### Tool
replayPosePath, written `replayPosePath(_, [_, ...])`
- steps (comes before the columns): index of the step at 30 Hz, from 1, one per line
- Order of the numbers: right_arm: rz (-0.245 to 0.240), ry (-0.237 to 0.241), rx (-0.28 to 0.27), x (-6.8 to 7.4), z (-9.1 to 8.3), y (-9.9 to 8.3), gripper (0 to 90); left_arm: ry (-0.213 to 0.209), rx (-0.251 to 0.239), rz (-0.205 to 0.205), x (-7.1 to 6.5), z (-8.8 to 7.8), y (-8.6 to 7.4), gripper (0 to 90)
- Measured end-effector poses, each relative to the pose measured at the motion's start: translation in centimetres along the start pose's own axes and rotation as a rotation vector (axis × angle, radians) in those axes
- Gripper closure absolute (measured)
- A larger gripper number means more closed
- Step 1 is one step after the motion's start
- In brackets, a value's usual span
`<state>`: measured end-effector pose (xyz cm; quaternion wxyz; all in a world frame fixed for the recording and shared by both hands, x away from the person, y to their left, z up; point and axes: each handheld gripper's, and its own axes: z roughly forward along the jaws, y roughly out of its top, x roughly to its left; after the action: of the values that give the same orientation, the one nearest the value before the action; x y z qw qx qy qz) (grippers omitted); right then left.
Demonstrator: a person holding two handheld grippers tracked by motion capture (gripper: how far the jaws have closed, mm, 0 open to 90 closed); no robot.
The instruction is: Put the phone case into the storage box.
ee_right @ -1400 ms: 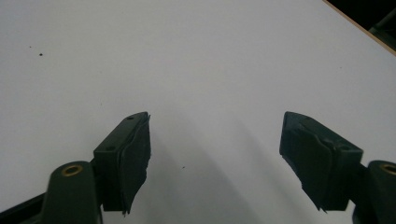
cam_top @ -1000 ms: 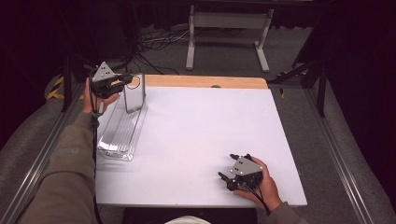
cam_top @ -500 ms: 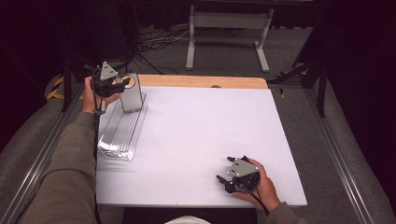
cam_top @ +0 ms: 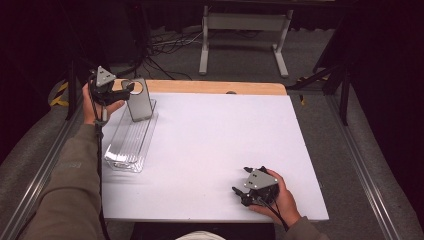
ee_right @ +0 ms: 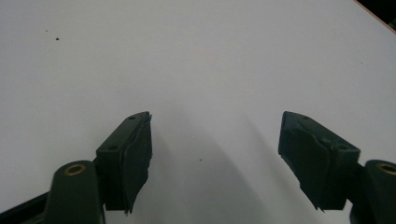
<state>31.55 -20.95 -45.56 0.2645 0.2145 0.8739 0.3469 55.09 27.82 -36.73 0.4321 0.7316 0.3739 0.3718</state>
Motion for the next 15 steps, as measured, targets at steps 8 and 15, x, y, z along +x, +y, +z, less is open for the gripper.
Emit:
replayPosePath(8, [-0.009, -0.009, -0.013, 0.1, -0.3, 0.2, 26.7, -0.084, 0.033, -0.061, 0.0, -0.4, -2.9, 52.8])
replayPosePath(15, [0.001, -0.018, -0.020, 0.0, -0.4, 0.2, 26.6, -0.111, 0.044, -0.090, 0.1, 0.0, -3.5, 64.0])
